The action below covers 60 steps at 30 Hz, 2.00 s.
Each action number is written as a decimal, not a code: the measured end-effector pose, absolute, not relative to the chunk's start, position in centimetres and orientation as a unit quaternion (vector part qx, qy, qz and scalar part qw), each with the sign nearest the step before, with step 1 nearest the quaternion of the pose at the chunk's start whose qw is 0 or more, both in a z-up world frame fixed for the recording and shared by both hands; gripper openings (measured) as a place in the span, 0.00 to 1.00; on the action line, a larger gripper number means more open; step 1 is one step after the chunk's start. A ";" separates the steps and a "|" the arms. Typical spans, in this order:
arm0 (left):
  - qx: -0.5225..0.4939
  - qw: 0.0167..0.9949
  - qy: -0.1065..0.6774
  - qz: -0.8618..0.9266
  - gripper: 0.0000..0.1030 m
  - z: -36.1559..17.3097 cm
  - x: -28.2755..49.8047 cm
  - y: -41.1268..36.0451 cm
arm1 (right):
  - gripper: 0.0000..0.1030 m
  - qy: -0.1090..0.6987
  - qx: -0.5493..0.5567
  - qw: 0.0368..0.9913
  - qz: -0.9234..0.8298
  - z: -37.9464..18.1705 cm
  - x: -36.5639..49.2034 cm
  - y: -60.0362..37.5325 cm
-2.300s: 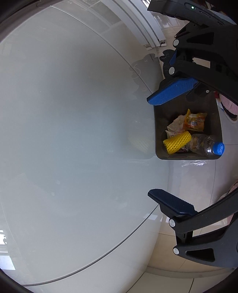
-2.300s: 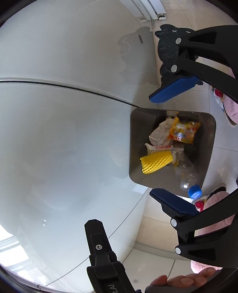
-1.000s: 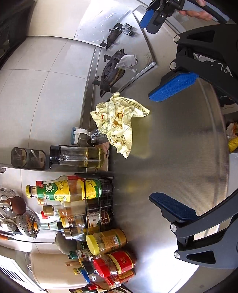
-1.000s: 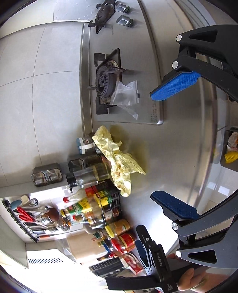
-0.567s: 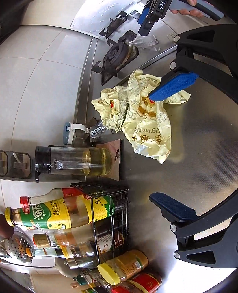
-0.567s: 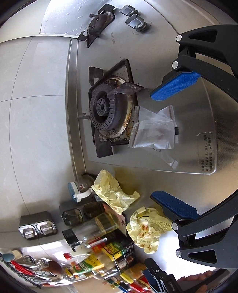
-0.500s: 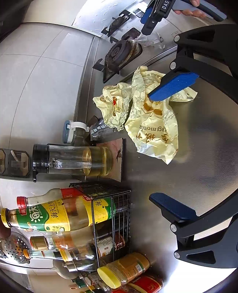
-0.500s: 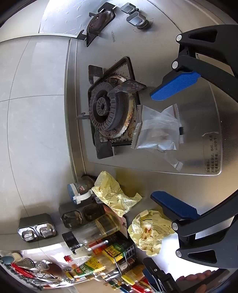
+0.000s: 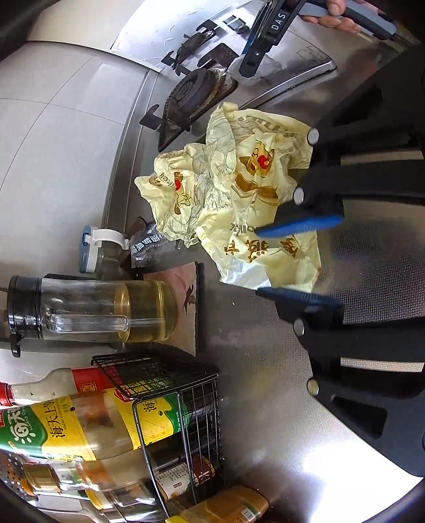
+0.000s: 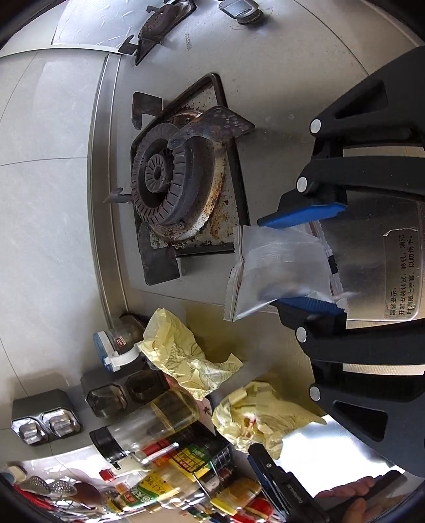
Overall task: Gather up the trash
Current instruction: 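Grasp the yellow snack bag with the left tool while the right tool grasps the clear plastic bag, then carry snack bag and plastic bag over the bin and open both tools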
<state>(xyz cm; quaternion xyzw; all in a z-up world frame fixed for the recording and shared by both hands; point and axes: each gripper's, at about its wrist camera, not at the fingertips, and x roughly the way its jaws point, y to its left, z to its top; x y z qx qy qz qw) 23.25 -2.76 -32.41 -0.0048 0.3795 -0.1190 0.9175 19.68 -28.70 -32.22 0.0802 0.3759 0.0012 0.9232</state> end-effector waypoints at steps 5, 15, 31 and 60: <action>0.011 0.921 0.367 -0.129 0.04 -31.9 22.0 -3.2 | 0.17 0.370 0.076 0.926 0.017 -32.0 18.8 -28.2; 0.024 0.939 0.319 -0.123 0.01 -27.7 16.6 -2.6 | 0.17 0.338 0.057 0.938 0.045 -28.9 14.6 -25.6; 0.036 0.964 0.236 -0.114 0.01 -19.6 -1.2 -1.2 | 0.17 0.281 0.030 0.955 0.090 -24.2 -0.2 -20.9; -0.082 0.887 0.442 -0.101 0.01 -50.6 -9.7 1.1 | 0.17 0.447 0.041 0.889 0.095 -55.7 -9.5 -19.4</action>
